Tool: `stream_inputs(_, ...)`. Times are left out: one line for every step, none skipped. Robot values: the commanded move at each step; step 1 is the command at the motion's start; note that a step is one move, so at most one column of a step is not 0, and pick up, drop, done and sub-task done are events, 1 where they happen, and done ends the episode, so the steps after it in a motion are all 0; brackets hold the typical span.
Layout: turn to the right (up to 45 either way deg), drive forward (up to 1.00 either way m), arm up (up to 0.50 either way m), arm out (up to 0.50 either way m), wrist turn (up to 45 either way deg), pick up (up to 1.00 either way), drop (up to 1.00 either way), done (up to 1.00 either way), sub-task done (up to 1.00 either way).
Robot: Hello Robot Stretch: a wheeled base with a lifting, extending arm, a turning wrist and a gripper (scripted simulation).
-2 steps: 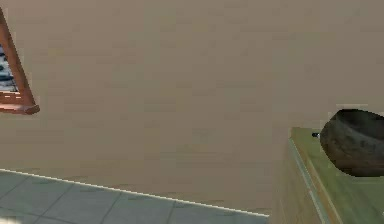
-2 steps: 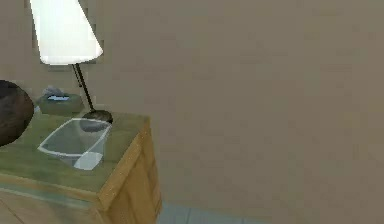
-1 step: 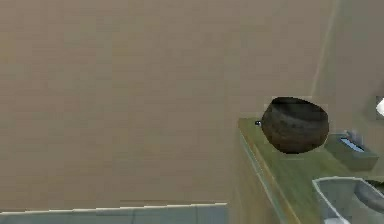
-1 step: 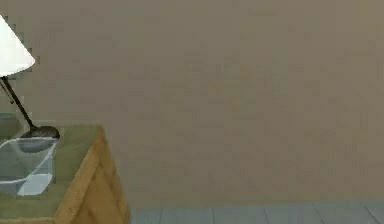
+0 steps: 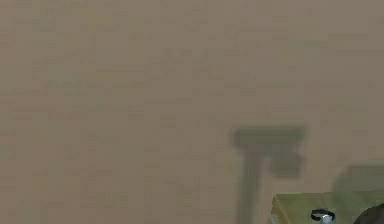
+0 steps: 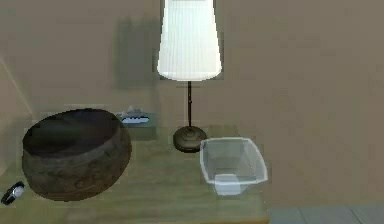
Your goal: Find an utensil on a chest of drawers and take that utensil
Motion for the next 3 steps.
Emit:
stream_inputs(-24.0, 0.0, 0.0, 0.0, 0.0, 0.0, 0.0, 0.0, 0.0)
stream_inputs(0.0, 0.0, 0.5, 0.0, 0.0, 0.0, 0.0, 0.0, 0.0)
stream_inputs(0.0, 0.0, 0.38, 0.0, 0.0, 0.0, 0.0, 0.0, 0.0)
